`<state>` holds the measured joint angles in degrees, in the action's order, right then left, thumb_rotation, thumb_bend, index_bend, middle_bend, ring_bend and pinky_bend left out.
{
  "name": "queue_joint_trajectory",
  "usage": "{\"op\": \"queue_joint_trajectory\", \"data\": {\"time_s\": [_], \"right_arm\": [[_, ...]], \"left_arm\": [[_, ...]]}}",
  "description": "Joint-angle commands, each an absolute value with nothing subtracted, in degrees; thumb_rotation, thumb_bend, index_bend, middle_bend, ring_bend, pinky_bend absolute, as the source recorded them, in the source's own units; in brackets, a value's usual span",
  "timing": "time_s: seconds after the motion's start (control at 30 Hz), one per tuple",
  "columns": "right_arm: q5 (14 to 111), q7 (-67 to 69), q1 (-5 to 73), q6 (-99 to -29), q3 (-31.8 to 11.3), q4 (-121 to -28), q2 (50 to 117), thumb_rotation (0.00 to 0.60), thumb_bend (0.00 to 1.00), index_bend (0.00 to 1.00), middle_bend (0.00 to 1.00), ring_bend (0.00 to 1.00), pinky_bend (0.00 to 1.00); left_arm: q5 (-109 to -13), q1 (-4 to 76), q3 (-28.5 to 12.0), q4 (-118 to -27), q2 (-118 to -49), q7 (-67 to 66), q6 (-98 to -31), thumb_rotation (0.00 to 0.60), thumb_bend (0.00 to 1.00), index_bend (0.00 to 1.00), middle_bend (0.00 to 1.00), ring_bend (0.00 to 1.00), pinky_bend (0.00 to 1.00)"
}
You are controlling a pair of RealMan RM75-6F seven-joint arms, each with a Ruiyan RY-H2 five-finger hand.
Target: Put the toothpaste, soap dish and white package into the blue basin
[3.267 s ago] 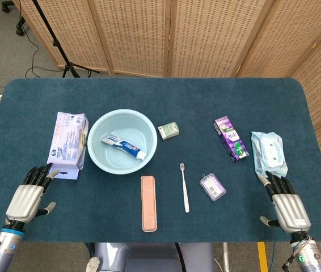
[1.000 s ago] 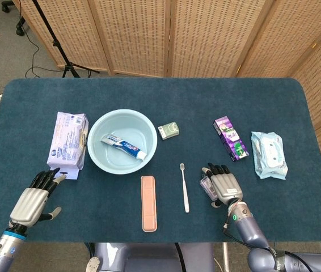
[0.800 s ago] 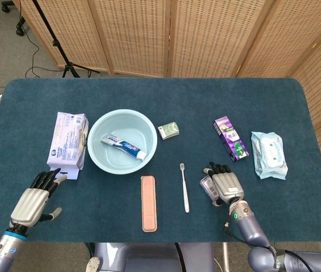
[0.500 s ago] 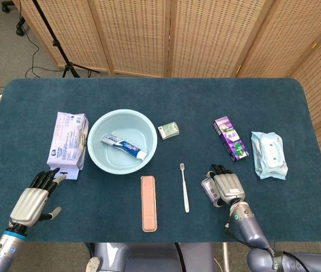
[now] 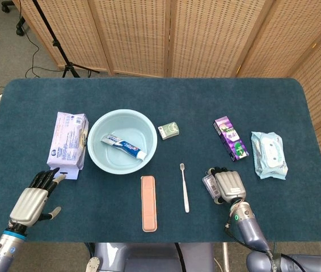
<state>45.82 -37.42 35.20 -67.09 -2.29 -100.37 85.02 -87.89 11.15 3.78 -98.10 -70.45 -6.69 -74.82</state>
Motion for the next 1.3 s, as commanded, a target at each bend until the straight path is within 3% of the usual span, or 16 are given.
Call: {"op": "queue_joint_trajectory", "data": {"time_s": [0.03,0.37,0.8,1.3], "right_arm": [[46.1,-37.7,35.1,-67.4,-2.3,-100.4,84.9,0.600,0.15,0.55,0.31,0.29,0.43],[47.0,-40.0,34.9,-69.4,-2.8,-102.3,83.1,0.600,0.16,0.62,0.39,0.36,0.49],[44.7,-47.0,38.1,-71.5,-6.5,-109.5,79.0,0.600,0.16,0.63,0.39,0.36,0.49],[37.2,-56.0,47.1,-71.8,-12.2,-110.2,82.4,0.600,0.18,0.64,0.39,0.37,0.49]], "left_arm": [[-87.9,11.1,3.7,-98.1,-70.5,-6.6,-74.8,0.600,0.25,0.16,0.00,0.00,0.03],[-87.8,11.1,3.5,-98.1,-70.4,-6.4,-74.9,0.600,0.24,0.16,0.00,0.00,0.03],[-87.6,10.9,3.2,-98.3,-70.0,-5.9,-75.3,0.600,0.24,0.16,0.00,0.00,0.03],[-86.8,11.2,2.9,-97.7,-70.0,-4.8,-74.3,0.600,0.24,0.16,0.00,0.00,0.03]]}}
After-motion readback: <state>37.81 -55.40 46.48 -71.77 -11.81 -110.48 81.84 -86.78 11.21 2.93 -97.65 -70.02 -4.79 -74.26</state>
